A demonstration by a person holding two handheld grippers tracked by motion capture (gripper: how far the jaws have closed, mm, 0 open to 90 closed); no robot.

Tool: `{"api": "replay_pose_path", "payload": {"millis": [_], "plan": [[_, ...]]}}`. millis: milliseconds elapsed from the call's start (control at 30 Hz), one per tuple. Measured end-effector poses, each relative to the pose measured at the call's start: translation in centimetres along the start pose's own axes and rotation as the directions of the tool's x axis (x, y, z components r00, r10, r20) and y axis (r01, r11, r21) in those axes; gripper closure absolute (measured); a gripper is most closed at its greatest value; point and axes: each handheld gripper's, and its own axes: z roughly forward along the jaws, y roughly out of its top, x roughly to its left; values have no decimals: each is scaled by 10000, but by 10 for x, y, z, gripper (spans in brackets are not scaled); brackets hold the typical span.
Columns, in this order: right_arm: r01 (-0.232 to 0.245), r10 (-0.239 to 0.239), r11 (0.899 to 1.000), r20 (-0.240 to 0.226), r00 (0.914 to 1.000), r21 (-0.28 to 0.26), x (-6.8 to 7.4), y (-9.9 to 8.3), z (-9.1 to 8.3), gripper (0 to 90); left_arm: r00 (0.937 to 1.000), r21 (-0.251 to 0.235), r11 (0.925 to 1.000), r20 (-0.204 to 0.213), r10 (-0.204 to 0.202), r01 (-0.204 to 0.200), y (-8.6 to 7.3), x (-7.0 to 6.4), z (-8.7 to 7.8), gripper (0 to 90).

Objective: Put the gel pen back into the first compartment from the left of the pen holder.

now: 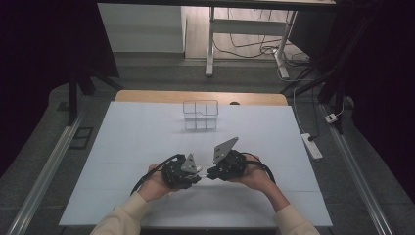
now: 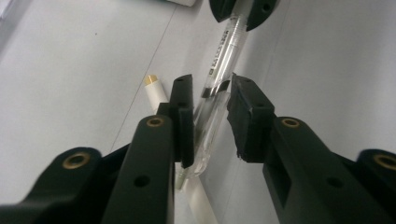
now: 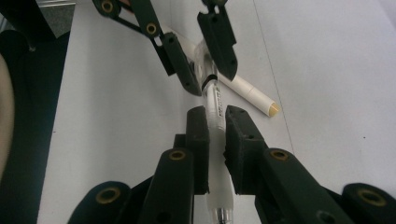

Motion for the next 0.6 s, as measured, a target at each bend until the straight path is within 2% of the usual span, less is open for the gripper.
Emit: {"api": "replay_pose_path", "payload": {"millis": [133,167,200,267,333,400,500,600], "plan": [[25,-25,10000,4,10000,11,0,0,0,789,9998,-25,9999,-75,167,-168,1,-2,-1,742],[34,-35,10000,57,10000,64,0,0,0,790,9998,-235,9997,-196,88,-92,0,-1,-3,889],[43,-44,10000,165,9999,70,1,0,0,790,9999,-307,9995,-148,15,-20,0,0,-5,895],[-46,46,9999,38,10000,-105,0,0,0,790,9999,-536,9985,-55,-134,131,-1,2,-7,897],[-9,9,10000,131,9999,-5,1,0,1,791,9998,-424,9991,-179,-105,97,-2,3,-7,898],[-8,11,9999,181,9998,-129,0,-1,0,792,9998,-360,9993,-176,-98,92,-2,3,-5,897],[-21,25,9998,217,9998,-200,0,-1,-1,793,9995,-431,9991,-319,-77,63,0,1,-4,891],[38,-34,9999,271,9996,-157,-1,-1,-3,793,9998,-499,9987,-159,-116,108,-1,2,-5,756]]}}
